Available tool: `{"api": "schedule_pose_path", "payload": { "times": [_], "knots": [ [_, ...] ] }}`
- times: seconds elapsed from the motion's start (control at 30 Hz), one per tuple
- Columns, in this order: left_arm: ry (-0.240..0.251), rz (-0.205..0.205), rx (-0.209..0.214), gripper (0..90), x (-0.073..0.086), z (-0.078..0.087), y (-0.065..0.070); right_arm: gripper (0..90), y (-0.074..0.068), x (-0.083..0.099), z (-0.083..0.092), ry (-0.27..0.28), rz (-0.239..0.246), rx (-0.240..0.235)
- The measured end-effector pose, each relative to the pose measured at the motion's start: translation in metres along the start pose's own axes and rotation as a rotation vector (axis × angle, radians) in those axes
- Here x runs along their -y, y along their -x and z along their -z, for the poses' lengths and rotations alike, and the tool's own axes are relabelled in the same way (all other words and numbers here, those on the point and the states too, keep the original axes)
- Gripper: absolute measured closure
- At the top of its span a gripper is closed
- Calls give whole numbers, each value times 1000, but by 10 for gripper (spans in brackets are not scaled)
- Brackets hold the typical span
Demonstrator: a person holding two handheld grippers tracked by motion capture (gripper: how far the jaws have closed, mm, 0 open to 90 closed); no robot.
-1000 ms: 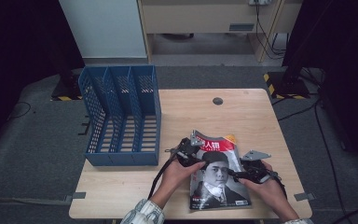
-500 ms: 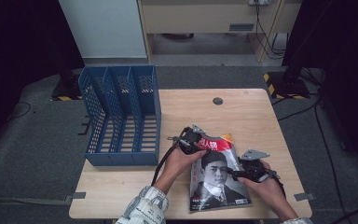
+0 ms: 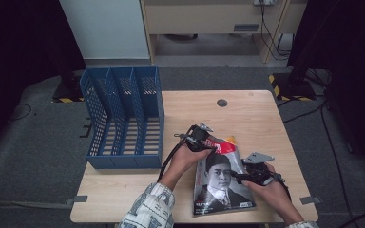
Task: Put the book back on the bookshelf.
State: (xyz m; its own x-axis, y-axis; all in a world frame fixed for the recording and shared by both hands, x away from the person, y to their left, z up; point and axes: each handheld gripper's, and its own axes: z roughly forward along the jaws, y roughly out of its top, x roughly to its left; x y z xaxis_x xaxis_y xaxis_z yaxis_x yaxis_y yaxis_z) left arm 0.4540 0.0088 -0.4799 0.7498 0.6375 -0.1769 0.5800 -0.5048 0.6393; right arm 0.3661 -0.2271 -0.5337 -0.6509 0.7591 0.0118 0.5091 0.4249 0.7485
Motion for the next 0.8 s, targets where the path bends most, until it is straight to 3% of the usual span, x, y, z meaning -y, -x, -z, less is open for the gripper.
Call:
{"api": "schedule_pose_path", "payload": {
  "times": [0.43, 0.67, 0.8],
  "knots": [
    [-30, -5, 20, 658, -2, -4, -2, 321, -1, 0, 0, 5, 10, 3],
    [-36, 3, 19, 761, -4, -2, -2, 317, -1, 0, 0, 5, 8, 6],
    [-42, 18, 48, 789, -6, 3, -3, 315, -1, 0, 0, 2, 6, 2]
  ]
}}
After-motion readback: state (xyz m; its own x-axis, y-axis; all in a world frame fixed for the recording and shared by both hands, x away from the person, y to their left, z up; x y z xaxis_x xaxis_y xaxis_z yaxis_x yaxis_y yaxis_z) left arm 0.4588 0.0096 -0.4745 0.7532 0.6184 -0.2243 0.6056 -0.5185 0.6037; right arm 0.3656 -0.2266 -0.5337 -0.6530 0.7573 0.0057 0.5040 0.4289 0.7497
